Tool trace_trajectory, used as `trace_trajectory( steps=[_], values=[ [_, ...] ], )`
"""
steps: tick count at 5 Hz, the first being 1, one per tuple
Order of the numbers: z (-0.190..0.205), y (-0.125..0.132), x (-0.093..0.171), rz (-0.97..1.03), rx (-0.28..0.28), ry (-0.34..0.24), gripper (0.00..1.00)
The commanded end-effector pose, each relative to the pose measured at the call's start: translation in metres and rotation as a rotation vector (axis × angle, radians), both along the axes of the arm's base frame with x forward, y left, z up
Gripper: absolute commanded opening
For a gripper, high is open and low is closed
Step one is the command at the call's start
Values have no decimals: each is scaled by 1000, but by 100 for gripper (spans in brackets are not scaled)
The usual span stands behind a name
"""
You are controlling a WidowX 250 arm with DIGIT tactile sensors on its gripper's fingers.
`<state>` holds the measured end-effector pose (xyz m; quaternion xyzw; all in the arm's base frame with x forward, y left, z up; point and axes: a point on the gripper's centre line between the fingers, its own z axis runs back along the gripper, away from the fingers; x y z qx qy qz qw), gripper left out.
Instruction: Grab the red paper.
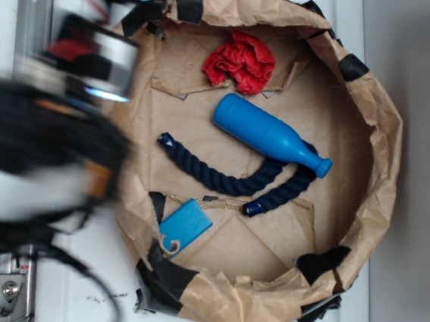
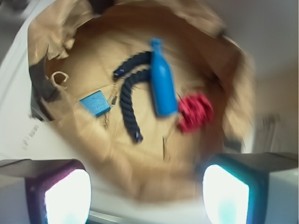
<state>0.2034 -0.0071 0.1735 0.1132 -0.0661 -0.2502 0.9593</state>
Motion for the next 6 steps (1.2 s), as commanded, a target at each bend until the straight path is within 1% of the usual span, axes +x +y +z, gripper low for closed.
trace_trajectory(
  steps=[1,3,4,5,6],
  values=[
    [-18,37,56,-19,52,-2,100],
    [-18,37,56,-19,52,-2,100],
    [-50,35,56,-244,78,21,100],
    [-75,46,61,-360,91,27,100],
    [-87,49,59,-434,55,23,100]
  ],
)
